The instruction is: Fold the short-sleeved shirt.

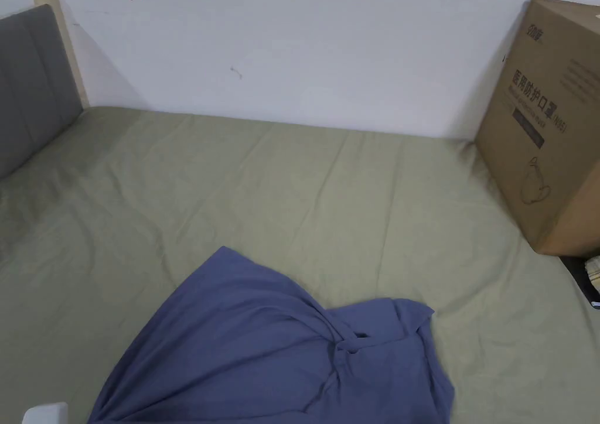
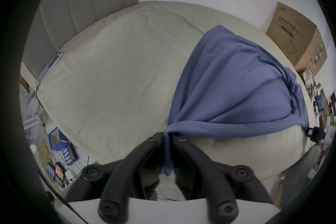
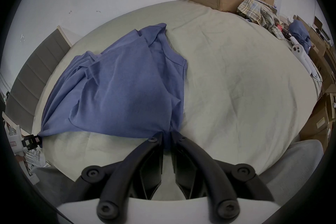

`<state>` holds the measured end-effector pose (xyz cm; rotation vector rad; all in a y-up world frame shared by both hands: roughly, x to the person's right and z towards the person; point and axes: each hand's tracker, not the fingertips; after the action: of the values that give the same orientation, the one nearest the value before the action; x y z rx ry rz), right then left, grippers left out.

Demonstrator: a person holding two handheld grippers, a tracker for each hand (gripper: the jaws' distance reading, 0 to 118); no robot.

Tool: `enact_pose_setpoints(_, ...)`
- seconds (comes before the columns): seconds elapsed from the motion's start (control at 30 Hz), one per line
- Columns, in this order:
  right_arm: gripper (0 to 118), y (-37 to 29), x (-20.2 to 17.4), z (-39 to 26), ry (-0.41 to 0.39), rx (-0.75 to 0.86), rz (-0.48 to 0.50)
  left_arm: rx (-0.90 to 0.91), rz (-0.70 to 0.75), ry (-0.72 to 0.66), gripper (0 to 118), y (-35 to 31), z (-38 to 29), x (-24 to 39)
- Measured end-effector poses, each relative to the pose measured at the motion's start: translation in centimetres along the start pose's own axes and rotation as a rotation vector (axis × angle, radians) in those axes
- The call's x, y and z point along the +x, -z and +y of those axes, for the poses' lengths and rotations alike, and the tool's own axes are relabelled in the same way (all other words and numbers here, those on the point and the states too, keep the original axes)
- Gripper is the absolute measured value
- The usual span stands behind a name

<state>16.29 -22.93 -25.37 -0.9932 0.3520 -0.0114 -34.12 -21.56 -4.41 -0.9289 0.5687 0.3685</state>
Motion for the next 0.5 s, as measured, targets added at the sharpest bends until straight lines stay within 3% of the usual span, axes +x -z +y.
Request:
enact_pose_setpoints(0.03, 16, -0.7, -0.5, 0.4, -0.003, -0.014, 0.001, -0.008, -0.001, -0.039, 31, -0.5, 0.4, 0.0)
enact_pose_setpoints(0.07, 34, -1.3, -0.7, 0.8, -0.019, -0.017, 0.000, -0.016, -0.003, -0.077, 50, -1.1, 0.9, 0.0)
enact_pose_setpoints(0.1, 64, -2.3, -1.0, 1.3, -0.054, 0.019, 0.003, -0.015, -0.041, -0.103, 79, -1.7, 1.3, 0.1)
enact_pose_setpoints(0.13, 80, -3.5, -1.2, 2.0, -0.068, 0.088, 0.001, 0.026, -0.097, -0.126, 94, -2.9, 1.9, 0.2)
enact_pose_setpoints(0.17, 88, -4.7, -1.4, 2.7, -0.075, 0.149, 0.007, 0.081, -0.141, -0.136, 102, -4.0, 2.4, 0.5)
enact_pose_setpoints(0.27, 89, -9.1, -2.1, 5.8, -0.095, 0.327, 0.005, 0.283, -0.225, -0.115, 103, -8.4, 4.6, 2.0)
enact_pose_setpoints(0.5, 89, -17.8, -4.2, 9.3, -0.182, 0.641, -0.069, 0.613, -0.216, -0.005, 102, -15.7, 8.2, 6.2)
